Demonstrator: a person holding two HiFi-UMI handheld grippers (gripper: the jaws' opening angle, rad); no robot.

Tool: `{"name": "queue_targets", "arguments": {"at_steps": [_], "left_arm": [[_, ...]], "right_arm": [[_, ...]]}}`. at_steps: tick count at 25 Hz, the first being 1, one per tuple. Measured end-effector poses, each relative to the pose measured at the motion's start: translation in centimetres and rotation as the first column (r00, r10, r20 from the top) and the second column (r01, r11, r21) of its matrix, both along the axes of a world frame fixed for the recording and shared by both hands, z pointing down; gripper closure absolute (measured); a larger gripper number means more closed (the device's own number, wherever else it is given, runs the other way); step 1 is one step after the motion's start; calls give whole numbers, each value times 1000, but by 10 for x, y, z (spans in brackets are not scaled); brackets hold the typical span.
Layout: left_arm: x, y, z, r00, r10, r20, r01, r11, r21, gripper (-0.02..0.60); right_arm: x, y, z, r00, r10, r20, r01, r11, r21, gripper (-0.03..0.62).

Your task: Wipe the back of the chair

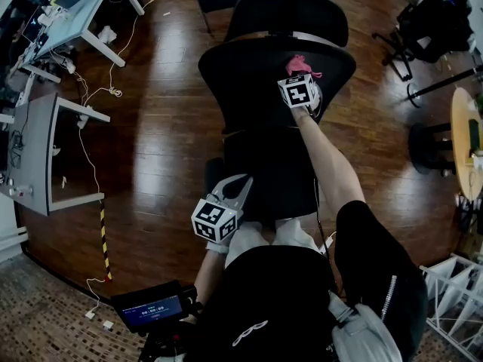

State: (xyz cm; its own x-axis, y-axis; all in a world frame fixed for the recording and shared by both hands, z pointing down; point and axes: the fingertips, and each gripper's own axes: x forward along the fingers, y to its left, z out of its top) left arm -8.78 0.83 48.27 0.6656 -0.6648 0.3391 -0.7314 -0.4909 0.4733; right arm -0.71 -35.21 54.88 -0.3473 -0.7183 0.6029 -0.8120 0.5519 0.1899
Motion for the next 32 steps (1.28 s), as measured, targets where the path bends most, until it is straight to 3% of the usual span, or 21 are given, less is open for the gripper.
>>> {"name": "queue_targets", "arguments": {"at_steps": [11, 22, 29, 32], "left_arm": [[-75, 16, 4, 997, -81, -5, 81, 997, -7, 589], [-116, 25, 7, 992, -128, -15, 127, 992, -9, 589], [-137, 34, 10, 986, -169, -8, 169, 985, -19, 589], [-142, 37, 12, 983, -184, -2, 184, 983, -26, 589]], "right_arm": [[-109, 21, 0, 996, -91, 0, 91, 996, -9, 553], [-199, 46, 5, 978, -211, 2, 211, 977, -17, 553], [-264, 74, 10, 936, -350, 50, 351, 936, -34, 553], [-296, 92, 15, 888, -452, 81, 456, 889, -45, 553]]}}
